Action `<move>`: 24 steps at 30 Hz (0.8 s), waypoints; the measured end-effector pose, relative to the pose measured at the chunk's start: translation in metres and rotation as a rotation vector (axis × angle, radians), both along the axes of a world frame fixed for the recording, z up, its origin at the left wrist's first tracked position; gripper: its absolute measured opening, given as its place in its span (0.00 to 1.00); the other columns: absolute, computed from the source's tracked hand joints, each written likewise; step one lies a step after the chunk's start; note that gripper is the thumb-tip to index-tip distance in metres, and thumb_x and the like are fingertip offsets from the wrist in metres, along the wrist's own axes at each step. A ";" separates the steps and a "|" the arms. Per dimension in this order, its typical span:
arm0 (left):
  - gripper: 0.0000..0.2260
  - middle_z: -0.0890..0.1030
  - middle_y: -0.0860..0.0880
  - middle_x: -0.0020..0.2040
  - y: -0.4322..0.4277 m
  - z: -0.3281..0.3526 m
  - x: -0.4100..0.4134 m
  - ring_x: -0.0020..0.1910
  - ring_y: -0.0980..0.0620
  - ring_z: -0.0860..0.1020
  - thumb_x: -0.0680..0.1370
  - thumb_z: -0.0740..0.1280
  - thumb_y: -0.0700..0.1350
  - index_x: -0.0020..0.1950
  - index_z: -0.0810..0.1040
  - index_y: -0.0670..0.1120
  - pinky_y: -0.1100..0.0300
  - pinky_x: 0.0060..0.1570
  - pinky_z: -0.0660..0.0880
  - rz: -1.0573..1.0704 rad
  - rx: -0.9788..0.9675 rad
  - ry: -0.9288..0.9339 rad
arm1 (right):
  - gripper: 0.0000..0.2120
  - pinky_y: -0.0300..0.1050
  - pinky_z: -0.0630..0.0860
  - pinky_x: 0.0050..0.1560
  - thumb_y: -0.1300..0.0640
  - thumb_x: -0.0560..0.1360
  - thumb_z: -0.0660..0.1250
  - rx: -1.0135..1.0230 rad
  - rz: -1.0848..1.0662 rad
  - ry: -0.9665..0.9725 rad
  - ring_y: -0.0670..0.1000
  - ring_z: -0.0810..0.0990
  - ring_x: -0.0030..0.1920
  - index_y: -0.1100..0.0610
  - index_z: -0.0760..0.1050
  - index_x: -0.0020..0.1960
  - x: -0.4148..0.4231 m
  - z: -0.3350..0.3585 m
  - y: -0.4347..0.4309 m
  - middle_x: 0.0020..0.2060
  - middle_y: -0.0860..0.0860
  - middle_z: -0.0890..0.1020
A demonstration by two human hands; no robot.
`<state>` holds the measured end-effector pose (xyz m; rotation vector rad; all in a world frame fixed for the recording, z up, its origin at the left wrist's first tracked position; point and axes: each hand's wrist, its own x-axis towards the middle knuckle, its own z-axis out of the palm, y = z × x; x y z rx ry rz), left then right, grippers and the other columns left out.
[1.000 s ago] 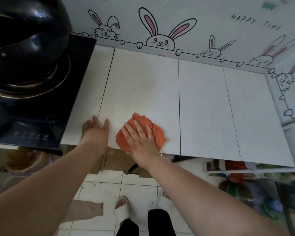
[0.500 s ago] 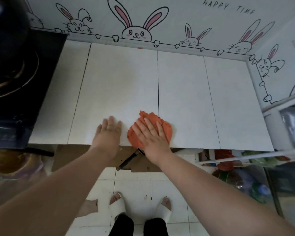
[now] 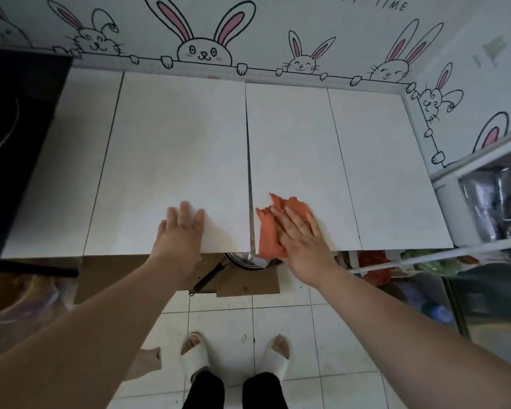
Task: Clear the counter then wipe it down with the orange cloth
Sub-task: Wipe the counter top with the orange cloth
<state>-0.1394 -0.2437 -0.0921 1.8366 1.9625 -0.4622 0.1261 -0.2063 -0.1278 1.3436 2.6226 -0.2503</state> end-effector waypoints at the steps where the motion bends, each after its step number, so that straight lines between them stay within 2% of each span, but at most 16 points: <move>1: 0.40 0.39 0.39 0.75 -0.001 -0.001 0.001 0.75 0.36 0.45 0.76 0.67 0.48 0.77 0.41 0.44 0.45 0.74 0.52 0.009 -0.004 0.002 | 0.39 0.60 0.40 0.75 0.49 0.76 0.61 -0.010 -0.050 0.013 0.50 0.36 0.77 0.48 0.39 0.77 -0.007 -0.001 -0.004 0.77 0.45 0.41; 5: 0.42 0.40 0.40 0.76 0.000 -0.005 0.011 0.75 0.37 0.44 0.75 0.67 0.52 0.77 0.42 0.42 0.45 0.74 0.50 0.039 0.029 -0.021 | 0.46 0.61 0.34 0.73 0.53 0.74 0.64 -0.040 -0.191 0.037 0.54 0.31 0.75 0.50 0.31 0.75 -0.044 -0.002 -0.016 0.77 0.49 0.37; 10: 0.41 0.39 0.42 0.77 0.005 -0.008 0.023 0.76 0.40 0.42 0.76 0.67 0.51 0.77 0.44 0.43 0.47 0.75 0.47 -0.006 0.060 -0.068 | 0.43 0.62 0.34 0.73 0.54 0.76 0.62 -0.051 -0.157 -0.001 0.55 0.28 0.74 0.53 0.32 0.76 -0.060 -0.002 -0.011 0.74 0.48 0.29; 13: 0.39 0.40 0.44 0.78 0.007 -0.008 0.036 0.76 0.42 0.41 0.76 0.66 0.51 0.77 0.44 0.45 0.48 0.76 0.46 -0.056 0.077 -0.100 | 0.44 0.63 0.35 0.73 0.54 0.76 0.62 -0.049 -0.105 0.001 0.55 0.28 0.74 0.53 0.31 0.76 -0.060 -0.002 -0.009 0.75 0.49 0.30; 15: 0.40 0.40 0.44 0.78 0.008 -0.007 0.049 0.77 0.42 0.41 0.76 0.66 0.52 0.78 0.44 0.45 0.49 0.76 0.48 -0.063 0.086 -0.130 | 0.41 0.61 0.34 0.73 0.52 0.76 0.62 -0.064 -0.071 0.073 0.54 0.32 0.76 0.50 0.36 0.77 -0.057 -0.001 -0.009 0.77 0.49 0.36; 18: 0.41 0.40 0.44 0.78 0.010 -0.006 0.064 0.77 0.42 0.41 0.75 0.67 0.52 0.78 0.44 0.43 0.50 0.75 0.49 -0.034 0.073 -0.145 | 0.29 0.55 0.36 0.75 0.51 0.78 0.61 -0.094 0.052 0.207 0.49 0.41 0.77 0.46 0.55 0.76 -0.043 0.002 -0.007 0.78 0.44 0.48; 20: 0.42 0.39 0.43 0.78 0.011 -0.006 0.066 0.77 0.41 0.40 0.75 0.68 0.53 0.78 0.44 0.43 0.50 0.75 0.48 -0.013 0.066 -0.152 | 0.24 0.52 0.37 0.75 0.50 0.78 0.59 -0.126 0.132 0.240 0.44 0.41 0.76 0.48 0.64 0.73 -0.024 0.006 -0.005 0.76 0.40 0.50; 22: 0.43 0.39 0.43 0.78 0.011 -0.006 0.067 0.76 0.42 0.39 0.75 0.67 0.54 0.77 0.42 0.45 0.49 0.75 0.46 -0.029 0.078 -0.152 | 0.26 0.48 0.35 0.75 0.46 0.77 0.55 -0.143 0.133 0.224 0.42 0.41 0.75 0.47 0.61 0.75 0.003 0.010 -0.002 0.74 0.38 0.47; 24: 0.43 0.37 0.45 0.78 0.012 -0.007 0.071 0.76 0.43 0.38 0.75 0.66 0.56 0.77 0.39 0.46 0.50 0.75 0.42 -0.080 0.104 -0.135 | 0.31 0.48 0.35 0.75 0.40 0.76 0.48 -0.089 0.009 0.186 0.44 0.41 0.76 0.47 0.51 0.77 0.033 0.012 -0.001 0.74 0.38 0.45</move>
